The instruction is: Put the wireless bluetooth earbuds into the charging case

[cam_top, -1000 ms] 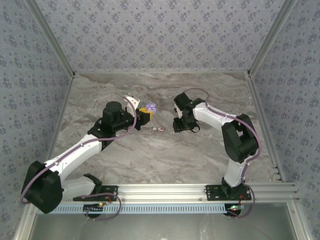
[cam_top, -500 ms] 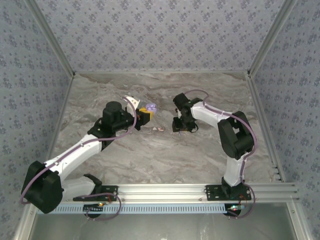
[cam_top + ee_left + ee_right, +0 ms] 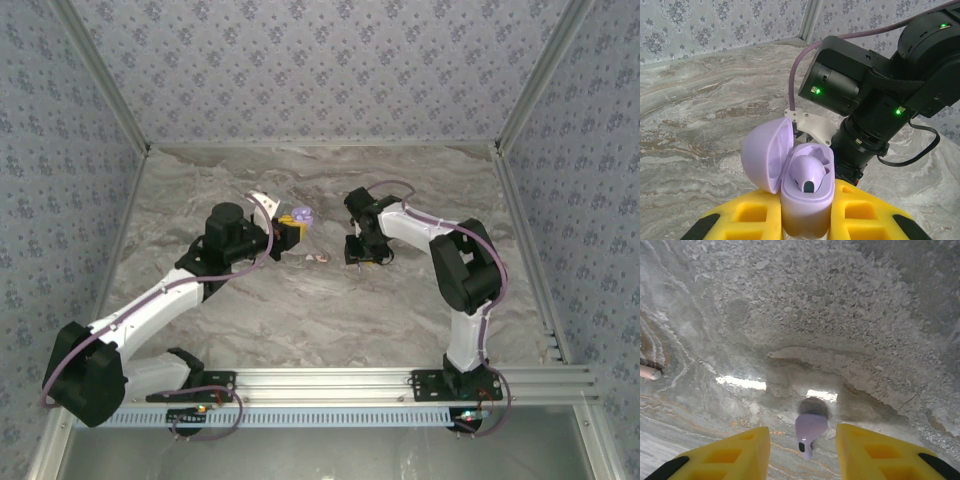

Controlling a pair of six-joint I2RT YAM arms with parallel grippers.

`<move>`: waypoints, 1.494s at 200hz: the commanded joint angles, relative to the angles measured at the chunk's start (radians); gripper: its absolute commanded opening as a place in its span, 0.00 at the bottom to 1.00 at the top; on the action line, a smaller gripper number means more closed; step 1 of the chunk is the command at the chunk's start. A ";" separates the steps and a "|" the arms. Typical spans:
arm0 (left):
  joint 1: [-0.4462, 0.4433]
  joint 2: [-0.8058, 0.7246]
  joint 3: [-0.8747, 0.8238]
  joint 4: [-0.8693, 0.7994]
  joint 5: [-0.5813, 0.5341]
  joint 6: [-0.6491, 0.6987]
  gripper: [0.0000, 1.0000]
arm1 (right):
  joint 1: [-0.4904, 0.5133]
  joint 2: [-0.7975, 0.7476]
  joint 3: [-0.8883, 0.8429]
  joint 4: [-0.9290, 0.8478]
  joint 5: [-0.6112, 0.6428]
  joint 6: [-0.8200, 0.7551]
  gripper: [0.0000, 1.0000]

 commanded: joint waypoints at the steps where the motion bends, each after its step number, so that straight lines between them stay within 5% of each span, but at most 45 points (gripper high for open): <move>1: 0.002 -0.005 0.016 0.004 0.002 0.020 0.13 | 0.005 0.020 0.028 -0.041 0.026 0.018 0.41; 299: 0.003 -0.014 0.008 0.001 -0.002 0.019 0.12 | 0.031 0.102 0.061 -0.065 0.093 0.016 0.29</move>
